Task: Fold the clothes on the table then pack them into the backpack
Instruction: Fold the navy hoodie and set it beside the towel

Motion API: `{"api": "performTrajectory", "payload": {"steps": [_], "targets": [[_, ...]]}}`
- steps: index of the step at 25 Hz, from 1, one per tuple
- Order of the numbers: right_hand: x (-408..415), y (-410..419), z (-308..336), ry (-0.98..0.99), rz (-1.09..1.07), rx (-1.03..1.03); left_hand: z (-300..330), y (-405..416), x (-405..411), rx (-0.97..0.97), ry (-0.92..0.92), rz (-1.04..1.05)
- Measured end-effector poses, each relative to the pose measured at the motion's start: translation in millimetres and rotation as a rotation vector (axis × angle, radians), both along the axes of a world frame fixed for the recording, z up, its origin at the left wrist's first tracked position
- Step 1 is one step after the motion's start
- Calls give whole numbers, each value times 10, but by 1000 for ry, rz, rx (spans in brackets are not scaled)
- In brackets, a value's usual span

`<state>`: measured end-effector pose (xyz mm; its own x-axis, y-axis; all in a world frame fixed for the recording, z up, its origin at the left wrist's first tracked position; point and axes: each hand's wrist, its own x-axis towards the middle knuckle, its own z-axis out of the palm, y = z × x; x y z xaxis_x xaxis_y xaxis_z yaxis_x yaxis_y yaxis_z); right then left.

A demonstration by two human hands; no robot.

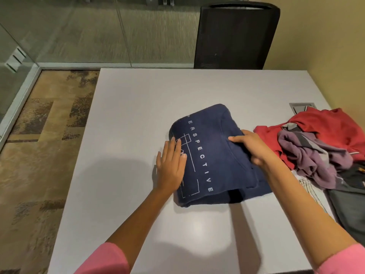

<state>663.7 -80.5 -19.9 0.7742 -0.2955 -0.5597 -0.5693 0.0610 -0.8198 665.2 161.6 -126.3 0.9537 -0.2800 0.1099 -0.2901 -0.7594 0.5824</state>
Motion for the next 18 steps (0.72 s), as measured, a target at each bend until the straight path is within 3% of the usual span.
{"api": "performTrajectory", "payload": {"steps": [4,8,14,18], "targets": [[-93,-735,-201,122,-63,-164,-189,-387,79,250,-2,-177],[-185,-978,-673,258,-57,-382,-326,-701,82,366,20,-300],[-235,-1005,-1044,120,-323,-794,-372,-927,143,434,-56,-340],[-232,-1044,-1304,196,-147,-871,-461,-1048,163,476,-25,-326]]}}
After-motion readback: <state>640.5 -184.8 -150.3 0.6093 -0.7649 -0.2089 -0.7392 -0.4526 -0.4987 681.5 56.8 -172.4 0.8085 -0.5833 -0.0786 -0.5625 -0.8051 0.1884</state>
